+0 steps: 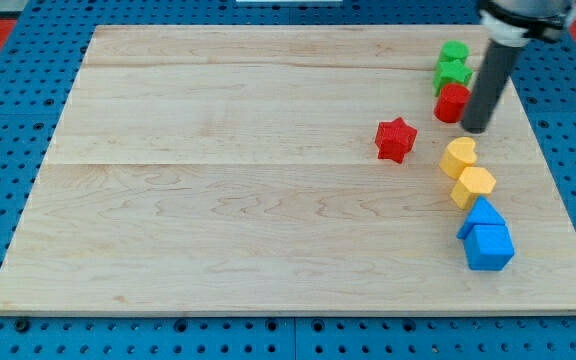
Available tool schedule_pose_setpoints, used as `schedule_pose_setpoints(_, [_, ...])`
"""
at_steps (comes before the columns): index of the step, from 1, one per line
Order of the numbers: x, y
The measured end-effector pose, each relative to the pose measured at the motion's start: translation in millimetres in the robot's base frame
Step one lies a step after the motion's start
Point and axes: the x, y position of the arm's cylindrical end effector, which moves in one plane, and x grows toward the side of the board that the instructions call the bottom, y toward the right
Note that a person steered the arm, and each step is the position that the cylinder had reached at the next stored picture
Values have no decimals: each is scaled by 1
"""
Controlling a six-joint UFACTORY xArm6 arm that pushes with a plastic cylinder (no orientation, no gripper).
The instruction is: Move the red circle into red star
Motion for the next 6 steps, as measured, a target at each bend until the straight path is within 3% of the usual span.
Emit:
schedule_pose_setpoints(1, [-30, 44])
schedule_pose_setpoints(2, [-60, -8])
schedule_pose_setpoints(3, [-36, -95])
schedule_pose_setpoints(4, [-14, -145])
schedule_pose_setpoints(6, [-49, -104])
